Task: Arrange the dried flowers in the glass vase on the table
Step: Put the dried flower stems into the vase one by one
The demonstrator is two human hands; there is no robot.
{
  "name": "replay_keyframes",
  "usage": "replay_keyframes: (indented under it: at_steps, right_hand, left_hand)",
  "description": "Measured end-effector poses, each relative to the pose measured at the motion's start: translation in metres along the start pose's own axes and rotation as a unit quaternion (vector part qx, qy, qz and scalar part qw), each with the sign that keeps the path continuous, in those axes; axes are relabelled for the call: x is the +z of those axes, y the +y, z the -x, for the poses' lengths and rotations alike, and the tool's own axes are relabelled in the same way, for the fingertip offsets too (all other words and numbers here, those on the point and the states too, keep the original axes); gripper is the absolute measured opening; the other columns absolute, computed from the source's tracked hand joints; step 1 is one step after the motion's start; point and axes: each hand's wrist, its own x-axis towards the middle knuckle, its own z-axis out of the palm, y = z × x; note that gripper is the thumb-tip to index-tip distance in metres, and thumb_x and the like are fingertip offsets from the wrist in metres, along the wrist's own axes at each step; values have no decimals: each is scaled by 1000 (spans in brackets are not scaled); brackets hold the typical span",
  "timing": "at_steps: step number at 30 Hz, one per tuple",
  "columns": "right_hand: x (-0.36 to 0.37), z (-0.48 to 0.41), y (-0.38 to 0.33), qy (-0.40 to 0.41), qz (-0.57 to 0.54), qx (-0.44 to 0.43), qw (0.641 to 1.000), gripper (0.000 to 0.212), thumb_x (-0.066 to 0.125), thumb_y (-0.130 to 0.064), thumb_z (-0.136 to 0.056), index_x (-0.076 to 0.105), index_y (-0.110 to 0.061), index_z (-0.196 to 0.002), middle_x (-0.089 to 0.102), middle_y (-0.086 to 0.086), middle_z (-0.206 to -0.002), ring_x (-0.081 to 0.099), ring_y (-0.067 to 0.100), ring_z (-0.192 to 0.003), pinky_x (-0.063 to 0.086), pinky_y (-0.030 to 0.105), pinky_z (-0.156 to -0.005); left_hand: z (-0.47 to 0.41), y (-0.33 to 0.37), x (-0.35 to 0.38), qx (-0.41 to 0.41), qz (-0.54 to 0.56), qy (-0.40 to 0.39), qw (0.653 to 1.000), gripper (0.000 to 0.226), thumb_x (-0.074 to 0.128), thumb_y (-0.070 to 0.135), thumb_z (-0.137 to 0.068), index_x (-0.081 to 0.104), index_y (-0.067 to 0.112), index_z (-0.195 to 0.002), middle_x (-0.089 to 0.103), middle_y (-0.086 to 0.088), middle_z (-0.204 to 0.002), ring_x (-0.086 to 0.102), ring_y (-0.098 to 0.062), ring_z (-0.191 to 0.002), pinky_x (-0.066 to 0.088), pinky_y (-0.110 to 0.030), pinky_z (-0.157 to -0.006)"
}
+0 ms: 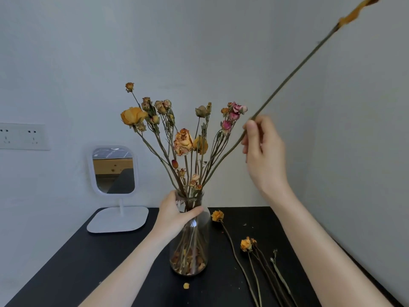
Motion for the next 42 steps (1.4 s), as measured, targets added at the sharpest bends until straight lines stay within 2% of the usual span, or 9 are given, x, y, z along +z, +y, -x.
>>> replay_keyframes:
  at_steps: [3, 6, 10, 16, 22, 27, 32, 39, 42]
  right_hand:
    - [6, 6, -4, -54, 47, -20, 997, 15, 43, -22, -97, 52, -15, -88, 55, -4, -69, 54, 15, -64, 48, 38, -59]
    - [13, 13, 0, -86, 101, -23, 991, 23, 49, -25, -95, 62, -7, -90, 63, 5, -76, 59, 19, -70, 49, 35, -62]
    - [22, 21, 10, -108, 149, 6, 983, 24, 53, -29, -92, 68, -11, -95, 64, -1, -79, 59, 12, -70, 51, 27, -62]
    - [42, 37, 20, -157, 174, 64, 970, 21, 57, -33, -90, 70, -16, -92, 63, -4, -77, 56, 5, -65, 49, 20, -60]
    - [60, 54, 26, -226, 196, 93, 950, 22, 57, -32, -90, 70, -16, -99, 70, 1, -91, 62, 10, -77, 51, 21, -65]
    - [59, 52, 22, -157, 146, 80, 974, 25, 60, -33, -88, 69, -16, -105, 70, -1, -87, 56, 2, -69, 40, 6, -58]
    - [61, 49, 21, -135, 159, 69, 975, 21, 59, -29, -89, 69, -16, -102, 68, -3, -85, 59, 4, -70, 47, 12, -61]
    - [69, 60, 24, -158, 198, 73, 965, 22, 57, -30, -90, 69, -17, -103, 71, 1, -91, 67, 13, -78, 51, 20, -65]
    - [69, 60, 24, -159, 202, 66, 964, 21, 57, -30, -90, 69, -18, -103, 71, 0, -90, 66, 12, -77, 51, 20, -65]
  left_hand:
    - [0, 2, 0, 18, -24, 32, 999, 43, 79, 48, -62, 53, 37, -94, 58, 11, -102, 51, -9, -100, 39, -24, -82]
    - [3, 4, -2, 23, -16, 38, 999, 37, 80, 46, -60, 53, 43, -85, 59, 18, -94, 54, -1, -92, 37, -13, -70]
    - [5, 5, -3, 18, -26, 41, 999, 39, 80, 45, -62, 53, 41, -89, 58, 21, -89, 51, 9, -85, 35, -8, -64]
    - [7, 4, -6, 8, -27, 36, 999, 54, 80, 41, -64, 45, 35, -105, 52, 27, -88, 48, 11, -83, 34, -5, -65]
    - [10, 0, -5, 4, -5, 16, 1000, 51, 76, 32, -69, 47, 32, -111, 57, 17, -103, 53, -3, -102, 39, -14, -79]
    - [11, 0, -6, 4, -5, 11, 1000, 55, 75, 32, -72, 48, 25, -119, 58, 12, -113, 52, -4, -105, 41, -19, -85]
    - [12, 0, -5, 11, -3, 12, 1000, 55, 75, 30, -72, 49, 22, -121, 60, 9, -116, 53, -7, -109, 42, -23, -91]
    - [11, -2, -6, 11, 4, 10, 1000, 51, 76, 32, -71, 51, 27, -115, 58, 20, -99, 53, 1, -98, 40, -16, -83]
    - [11, -3, -7, 12, 2, 12, 1000, 49, 76, 34, -71, 49, 32, -111, 56, 28, -95, 51, 14, -89, 38, -5, -70]
